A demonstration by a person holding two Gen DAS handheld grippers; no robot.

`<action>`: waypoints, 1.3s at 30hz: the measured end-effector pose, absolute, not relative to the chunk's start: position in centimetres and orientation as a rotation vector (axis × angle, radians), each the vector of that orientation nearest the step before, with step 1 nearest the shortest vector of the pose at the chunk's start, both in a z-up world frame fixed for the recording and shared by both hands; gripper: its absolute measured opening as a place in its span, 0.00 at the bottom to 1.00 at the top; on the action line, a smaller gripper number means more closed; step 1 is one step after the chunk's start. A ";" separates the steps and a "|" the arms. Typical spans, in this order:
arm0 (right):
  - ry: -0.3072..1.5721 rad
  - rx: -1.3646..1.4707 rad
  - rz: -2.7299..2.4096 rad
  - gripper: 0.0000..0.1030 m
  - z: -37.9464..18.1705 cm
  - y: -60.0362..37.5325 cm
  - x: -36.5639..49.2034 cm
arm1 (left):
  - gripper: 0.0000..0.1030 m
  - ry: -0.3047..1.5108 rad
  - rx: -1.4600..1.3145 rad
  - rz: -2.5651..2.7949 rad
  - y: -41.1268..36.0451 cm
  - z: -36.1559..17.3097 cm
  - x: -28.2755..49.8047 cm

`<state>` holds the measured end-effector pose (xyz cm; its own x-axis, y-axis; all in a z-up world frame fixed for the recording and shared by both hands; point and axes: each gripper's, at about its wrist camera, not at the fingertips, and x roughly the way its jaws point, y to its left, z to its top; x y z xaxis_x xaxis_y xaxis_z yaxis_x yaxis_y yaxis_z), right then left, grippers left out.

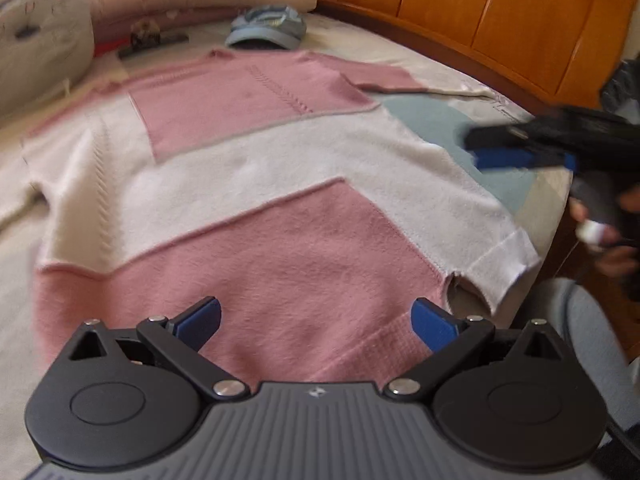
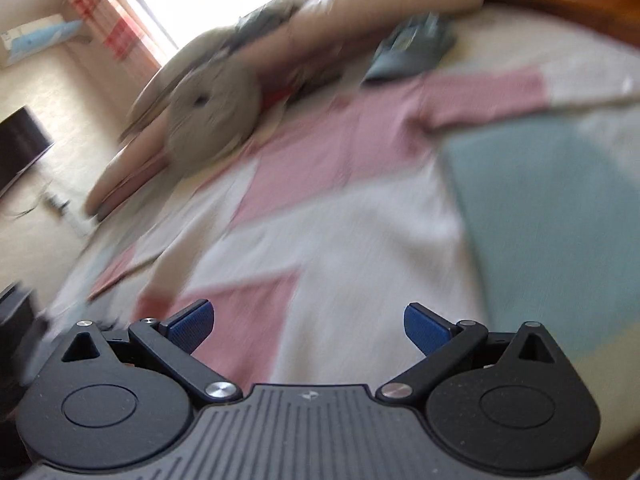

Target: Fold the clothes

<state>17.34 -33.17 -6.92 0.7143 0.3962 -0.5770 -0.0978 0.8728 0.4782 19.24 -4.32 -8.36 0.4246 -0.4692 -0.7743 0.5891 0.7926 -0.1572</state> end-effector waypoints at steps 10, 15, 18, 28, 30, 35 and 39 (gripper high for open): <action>0.786 0.353 0.134 1.00 -10.6 -32.5 20.6 | 0.98 0.942 0.092 -0.683 -1.3 -8.4 16.4; 0.768 0.252 0.198 1.00 -8.9 -29.5 16.9 | 0.98 0.929 0.018 -0.666 -0.3 -8.0 17.3; 0.834 0.247 0.164 1.00 -10.1 -29.3 16.0 | 0.98 0.977 -0.034 -0.684 0.0 -8.7 17.2; 0.820 0.280 0.137 1.00 -10.4 -29.6 14.1 | 0.98 0.828 -0.017 -0.572 5.6 -3.4 20.3; 0.826 0.242 0.126 1.00 -10.4 -28.9 14.1 | 0.98 0.826 -0.036 -0.497 7.1 -3.3 21.6; 0.774 0.094 0.192 1.00 -8.8 -26.1 13.3 | 0.98 0.852 -0.100 -0.404 9.2 -4.8 22.1; 0.692 -0.073 0.353 1.00 -6.9 -22.1 12.5 | 0.98 0.898 -0.145 -0.357 10.2 -6.5 21.2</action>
<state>12.54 -22.07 -6.88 0.7134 0.2939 -0.6362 -0.3418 0.9384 0.0502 21.21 10.22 -6.48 0.5687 -0.3633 -0.7380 0.2430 0.9313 -0.2712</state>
